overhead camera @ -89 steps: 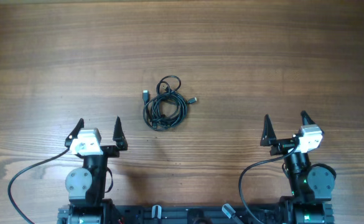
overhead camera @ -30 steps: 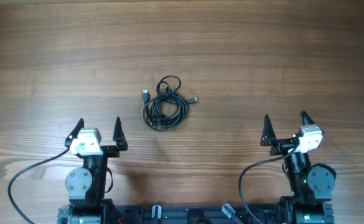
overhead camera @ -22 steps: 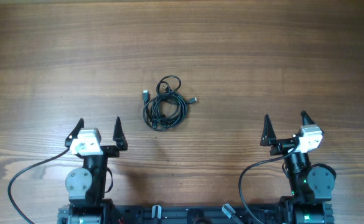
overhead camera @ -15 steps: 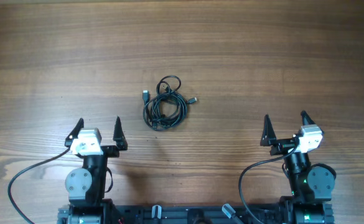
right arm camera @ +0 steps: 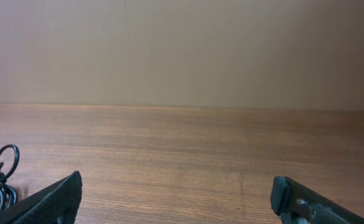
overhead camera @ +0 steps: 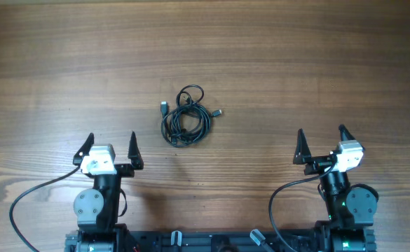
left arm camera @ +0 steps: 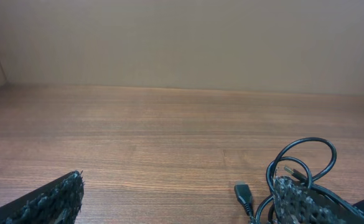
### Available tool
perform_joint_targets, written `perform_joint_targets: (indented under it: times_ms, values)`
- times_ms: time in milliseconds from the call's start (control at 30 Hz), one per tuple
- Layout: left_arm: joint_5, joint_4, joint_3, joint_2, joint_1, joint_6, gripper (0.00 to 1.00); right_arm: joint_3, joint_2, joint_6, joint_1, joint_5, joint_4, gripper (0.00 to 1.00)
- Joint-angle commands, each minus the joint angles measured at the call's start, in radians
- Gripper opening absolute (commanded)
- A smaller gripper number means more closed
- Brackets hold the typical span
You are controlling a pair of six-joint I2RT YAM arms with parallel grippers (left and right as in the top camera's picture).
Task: Untangle cables
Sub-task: 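Raise the left arm and swing its gripper toward the black cable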
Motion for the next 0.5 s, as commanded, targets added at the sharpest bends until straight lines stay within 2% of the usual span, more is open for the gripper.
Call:
perform_joint_targets:
  times_ms: [0,100,267,367,467]
  values:
    - [0.0,0.01,-0.001,-0.004,0.006,0.017,1.0,-0.001,-0.005,0.01,0.006,0.014,0.003,1.0]
    - [0.001,0.13,-0.001,-0.004,0.005,-0.001,1.0,-0.001,-0.005,0.01,0.006,0.014,0.003,1.0]
    - [0.034,0.372,0.021,-0.004,0.005,-0.227,1.0,-0.001,-0.005,0.01,0.006,0.014,0.003,1.0]
    - [0.079,0.352,0.103,-0.004,0.005,-0.316,1.0,-0.001,-0.005,0.01,0.006,0.014,0.003,1.0]
    - [0.118,0.302,0.194,-0.004,0.005,-0.319,1.0,-0.001,-0.005,0.01,0.006,0.014,0.003,1.0]
